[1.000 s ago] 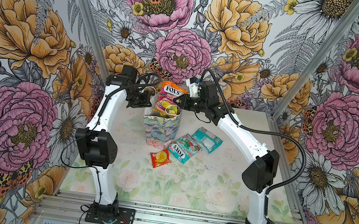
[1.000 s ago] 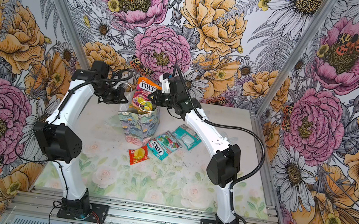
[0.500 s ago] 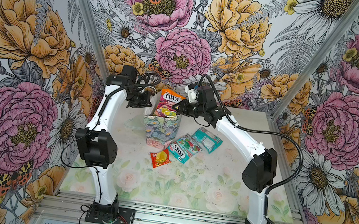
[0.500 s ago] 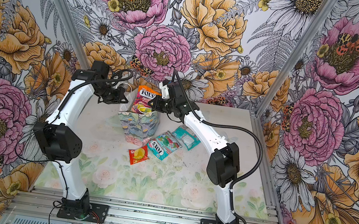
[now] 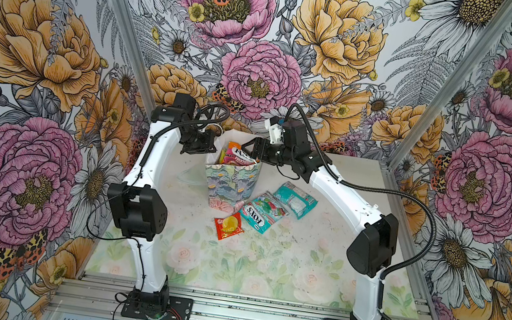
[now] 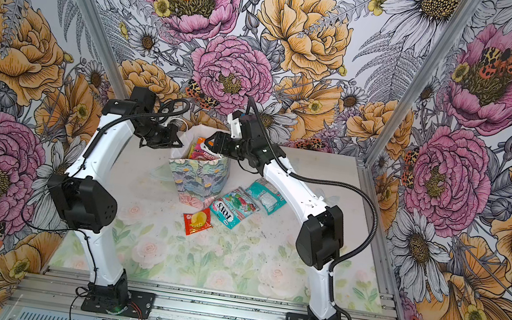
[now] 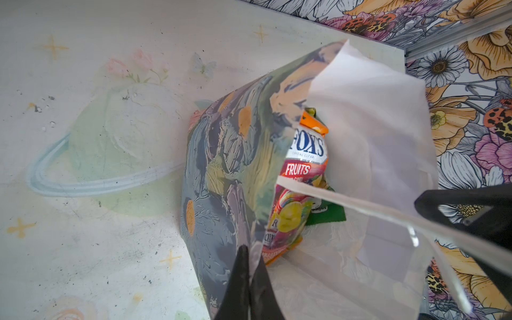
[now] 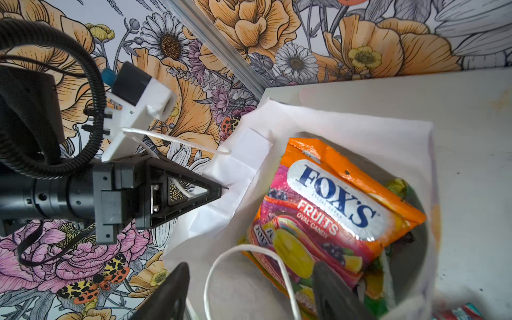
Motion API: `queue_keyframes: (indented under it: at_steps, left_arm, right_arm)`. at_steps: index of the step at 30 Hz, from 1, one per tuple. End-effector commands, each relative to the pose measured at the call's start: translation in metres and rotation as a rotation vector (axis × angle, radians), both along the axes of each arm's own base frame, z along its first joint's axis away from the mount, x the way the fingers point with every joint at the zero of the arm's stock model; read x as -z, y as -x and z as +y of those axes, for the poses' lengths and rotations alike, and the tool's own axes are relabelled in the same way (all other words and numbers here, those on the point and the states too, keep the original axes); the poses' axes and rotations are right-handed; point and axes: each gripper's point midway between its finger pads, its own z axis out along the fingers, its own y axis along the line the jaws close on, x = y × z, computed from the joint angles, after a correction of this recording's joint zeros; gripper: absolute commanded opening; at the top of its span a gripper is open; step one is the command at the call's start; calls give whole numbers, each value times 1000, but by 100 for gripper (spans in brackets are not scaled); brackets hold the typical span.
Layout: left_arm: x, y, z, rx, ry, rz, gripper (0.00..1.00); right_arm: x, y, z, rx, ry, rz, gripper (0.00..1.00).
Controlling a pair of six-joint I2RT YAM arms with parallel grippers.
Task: Place the snacks into the paper bag
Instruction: Place the snack in the paper bag.
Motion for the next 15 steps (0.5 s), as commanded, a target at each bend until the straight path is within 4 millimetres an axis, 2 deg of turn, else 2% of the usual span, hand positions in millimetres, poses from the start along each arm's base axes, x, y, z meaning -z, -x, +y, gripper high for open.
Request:
queue_keyframes:
  at_steps: [1, 6, 9, 12, 15]
  left_arm:
    - [-12, 10, -2, 17, 24, -15, 0]
    - [-10, 10, -2, 18, 25, -10, 0]
    - [-10, 10, -1, 15, 23, -10, 0]
    - [-10, 10, 1, 9, 24, -9, 0]
    - [-9, 9, 2, 7, 24, -7, 0]
  right_arm:
    - [-68, -5, -25, 65, -52, -148, 78]
    - [-92, -7, -54, 143, -31, -222, 81]
    - [-90, -5, -79, 199, 9, -238, 82]
    - [-77, 2, -108, 254, 57, -226, 83]
    - [-45, 12, -141, 327, 127, -177, 86]
